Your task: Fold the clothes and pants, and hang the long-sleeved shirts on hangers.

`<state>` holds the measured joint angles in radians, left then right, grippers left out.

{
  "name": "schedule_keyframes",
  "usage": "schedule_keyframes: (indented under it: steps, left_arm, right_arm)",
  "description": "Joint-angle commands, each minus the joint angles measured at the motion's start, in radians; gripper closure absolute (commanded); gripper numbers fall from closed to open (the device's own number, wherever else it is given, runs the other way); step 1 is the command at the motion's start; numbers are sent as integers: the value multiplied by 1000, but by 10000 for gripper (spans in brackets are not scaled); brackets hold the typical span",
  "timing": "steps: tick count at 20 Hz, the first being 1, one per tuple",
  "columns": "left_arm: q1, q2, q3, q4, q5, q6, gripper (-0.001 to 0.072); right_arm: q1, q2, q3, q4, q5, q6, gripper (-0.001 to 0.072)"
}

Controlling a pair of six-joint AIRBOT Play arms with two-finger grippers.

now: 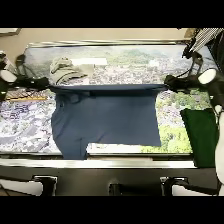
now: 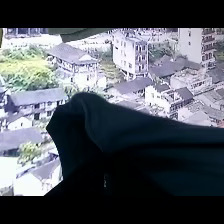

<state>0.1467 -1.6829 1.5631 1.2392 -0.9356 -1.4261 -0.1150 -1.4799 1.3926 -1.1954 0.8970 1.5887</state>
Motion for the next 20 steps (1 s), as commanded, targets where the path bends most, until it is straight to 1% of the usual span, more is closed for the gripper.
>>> schedule_keyframes:
  steps: [1,3,7,10,16,20]
  left_arm:
    - [-32,-132,76,-5,35,13,694]
    - [-26,-126,82,15,-31,13,694]
    - [-13,-125,81,44,-266,14,694]
    - [-13,-127,81,44,-372,13,693]
    - [-15,-133,44,44,-443,12,693]
    - [-16,-133,23,44,-455,12,693]
  right_arm:
    - [0,-89,-9,34,-113,-12,685]
    - [0,-89,-9,31,-49,-30,685]
    - [0,-89,-9,-8,126,-48,685]
    - [0,-94,-9,-21,197,-45,685]
    - [0,-172,-9,-15,317,-25,685]
    - [0,-200,-9,-10,343,-18,684]
